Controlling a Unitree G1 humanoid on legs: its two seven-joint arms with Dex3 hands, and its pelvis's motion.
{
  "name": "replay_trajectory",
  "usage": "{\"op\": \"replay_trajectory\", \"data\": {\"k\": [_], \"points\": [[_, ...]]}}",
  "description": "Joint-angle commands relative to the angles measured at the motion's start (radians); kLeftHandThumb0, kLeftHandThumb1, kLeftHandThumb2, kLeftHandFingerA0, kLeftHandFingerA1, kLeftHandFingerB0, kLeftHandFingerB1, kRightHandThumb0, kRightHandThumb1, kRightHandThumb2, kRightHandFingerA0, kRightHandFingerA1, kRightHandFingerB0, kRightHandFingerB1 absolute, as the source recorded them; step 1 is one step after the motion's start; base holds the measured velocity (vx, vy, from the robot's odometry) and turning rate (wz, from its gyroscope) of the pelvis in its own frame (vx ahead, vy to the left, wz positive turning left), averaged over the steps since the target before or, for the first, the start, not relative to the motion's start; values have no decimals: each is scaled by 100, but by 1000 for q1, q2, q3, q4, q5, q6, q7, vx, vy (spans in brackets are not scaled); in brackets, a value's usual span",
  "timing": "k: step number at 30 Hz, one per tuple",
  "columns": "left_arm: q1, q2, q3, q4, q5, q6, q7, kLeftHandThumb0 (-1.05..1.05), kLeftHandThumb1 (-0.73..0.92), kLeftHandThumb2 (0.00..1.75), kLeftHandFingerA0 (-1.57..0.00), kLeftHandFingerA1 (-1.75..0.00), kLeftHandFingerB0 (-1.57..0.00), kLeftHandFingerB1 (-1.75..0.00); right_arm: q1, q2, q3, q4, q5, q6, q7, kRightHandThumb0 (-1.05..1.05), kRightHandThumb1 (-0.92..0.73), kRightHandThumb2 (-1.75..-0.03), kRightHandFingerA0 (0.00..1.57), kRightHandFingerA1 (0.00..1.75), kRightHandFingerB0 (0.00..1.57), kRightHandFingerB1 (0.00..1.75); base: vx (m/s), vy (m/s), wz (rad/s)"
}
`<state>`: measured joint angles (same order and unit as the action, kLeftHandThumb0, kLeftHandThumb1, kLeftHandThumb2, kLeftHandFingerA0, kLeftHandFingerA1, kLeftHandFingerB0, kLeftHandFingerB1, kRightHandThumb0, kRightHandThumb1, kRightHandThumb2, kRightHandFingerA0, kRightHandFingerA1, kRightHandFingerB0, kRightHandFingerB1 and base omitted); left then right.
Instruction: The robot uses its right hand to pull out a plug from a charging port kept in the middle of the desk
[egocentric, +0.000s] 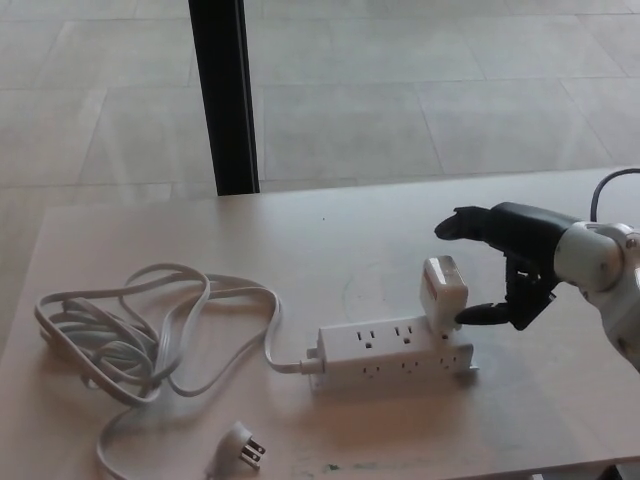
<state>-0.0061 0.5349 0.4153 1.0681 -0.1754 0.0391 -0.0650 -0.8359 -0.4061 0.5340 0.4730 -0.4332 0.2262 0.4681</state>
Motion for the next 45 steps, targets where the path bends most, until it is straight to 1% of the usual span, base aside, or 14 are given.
{"op": "replay_trajectory", "data": {"k": [1, 3, 5, 6, 21, 22, 31, 33, 34, 39, 40, 42, 44, 45], "points": [[4, 19, 5, -5, 2, -9, 16, -101, 52, 58, -81, -82, -64, -73, -4, 13, -1, 8, -42, -51, -13, -82, -45, -77, 83, 143, 10, 39, 0, 0, 0], [6, 17, 11, -10, -4, -9, 14, -101, 37, 87, -86, -85, -74, -72, 1, 15, -1, 12, -51, -51, -14, -74, -54, -57, 70, 158, 15, 30, 0, 0, 0], [6, 15, 21, -10, -15, -8, 6, -99, 52, 57, -77, -83, -62, -71, 9, 11, -1, 22, -60, -68, -27, -71, -51, -60, 69, 159, 18, 34, 0, 0, 0], [6, 14, 23, -8, -16, -8, 2, -101, 35, 85, -81, -82, -70, -72, 11, 10, -1, 27, -65, -72, -30, -70, -52, -60, 69, 159, 19, 35, 0, 0, 0], [7, 19, 23, -8, -1, -3, 4, -100, 54, 58, -77, -84, -65, -71, 44, 14, -16, 76, -103, -134, -104, -45, -53, -58, 75, 153, 41, 47, 0, 0, 0], [9, 18, 24, -11, -1, -6, 3, -105, 20, 84, -78, -84, -70, -73, 45, 13, -17, 78, -103, -138, -105, -45, -53, -60, 71, 153, 42, 47, 0, 0, 0], [14, 10, 55, -24, -33, -5, -25, -103, 34, 87, -71, -85, -54, -73, 55, 51, -35, 48, -79, -138, -71, -52, -53, -59, 80, 131, 47, 44, 0, 0, 0], [4, 13, 59, -1, -31, -12, -24, -101, 55, 58, -72, -82, -57, -71, 53, 62, -33, 46, -75, -154, -66, -51, -56, -59, 77, 131, 48, 40, 0, 0, 0], [4, 13, 58, 5, -27, -19, -21, -105, 35, 90, -72, -81, -54, -69, 48, 71, -27, 52, -81, -153, -64, -55, -57, -59, 78, 124, 46, 39, 0, 0, 0], [-5, 10, 65, 10, -39, -22, -29, -101, 59, 59, -71, -83, -57, -71, 40, 82, -22, 66, -92, -148, -60, -59, -53, -60, 78, 149, 45, 39, 0, 0, 0], [-2, 11, 61, 6, -36, -24, -31, -105, 38, 92, -71, -85, -55, -71, 41, 80, -19, 68, -98, -154, -62, -73, -47, -86, 90, 135, 41, 51, 0, 0, 0], [-4, 14, 55, 15, -29, -26, -25, -103, 61, 60, -68, -81, -57, -69, 46, 78, -20, 73, -101, -160, -66, -59, -51, -60, 76, 159, 47, 41, 0, 0, 0], [-9, 12, 57, 16, -32, -21, -16, -105, 40, 93, -69, -82, -56, -71, 49, 79, -20, 69, -106, -139, -57, -59, -51, -60, 72, 159, 47, 42, 0, 0, 0], [-9, 13, 56, 17, -30, -23, -15, -102, 63, 60, -70, -83, -59, -71, 53, 77, -22, 69, -108, -143, -62, -58, -51, -61, 72, 160, 51, 45, 0, 0, 0]]}}
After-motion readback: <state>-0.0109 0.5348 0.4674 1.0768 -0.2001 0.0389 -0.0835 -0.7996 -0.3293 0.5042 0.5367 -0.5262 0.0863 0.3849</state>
